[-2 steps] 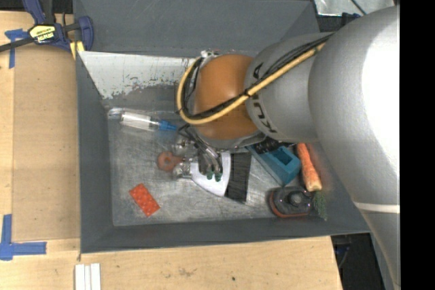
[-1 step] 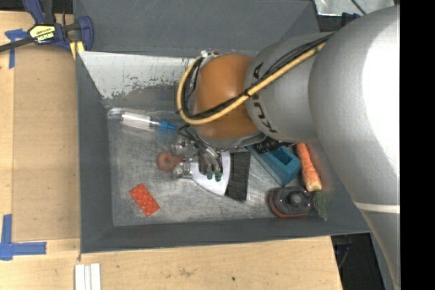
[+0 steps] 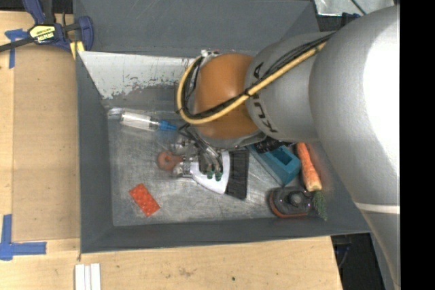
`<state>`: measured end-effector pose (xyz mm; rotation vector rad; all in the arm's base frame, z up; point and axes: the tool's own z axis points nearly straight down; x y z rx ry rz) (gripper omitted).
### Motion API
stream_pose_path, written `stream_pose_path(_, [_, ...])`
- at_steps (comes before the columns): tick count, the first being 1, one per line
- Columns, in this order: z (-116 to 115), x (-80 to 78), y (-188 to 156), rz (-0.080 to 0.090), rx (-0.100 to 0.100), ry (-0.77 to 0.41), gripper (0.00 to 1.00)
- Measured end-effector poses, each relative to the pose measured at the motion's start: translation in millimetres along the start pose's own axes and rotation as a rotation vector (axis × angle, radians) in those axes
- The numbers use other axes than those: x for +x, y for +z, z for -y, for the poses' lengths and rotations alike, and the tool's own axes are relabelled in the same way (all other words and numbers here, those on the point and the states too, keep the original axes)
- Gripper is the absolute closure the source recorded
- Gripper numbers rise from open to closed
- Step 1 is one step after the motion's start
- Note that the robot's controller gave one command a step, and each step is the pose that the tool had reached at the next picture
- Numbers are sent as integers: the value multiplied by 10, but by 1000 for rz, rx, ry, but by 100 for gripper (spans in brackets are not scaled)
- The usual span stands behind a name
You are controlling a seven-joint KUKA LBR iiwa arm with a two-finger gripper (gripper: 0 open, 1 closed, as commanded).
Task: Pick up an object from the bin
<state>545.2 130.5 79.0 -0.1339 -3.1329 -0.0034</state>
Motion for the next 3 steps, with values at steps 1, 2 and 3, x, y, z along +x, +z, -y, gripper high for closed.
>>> stream_pose_path(1, [4,5,-47,3,1,0,100])
stream_pose_path(2, [10,0,-157,7,1,0,100])
stream_pose_path(3, [11,-3,-241,8,1,1,100])
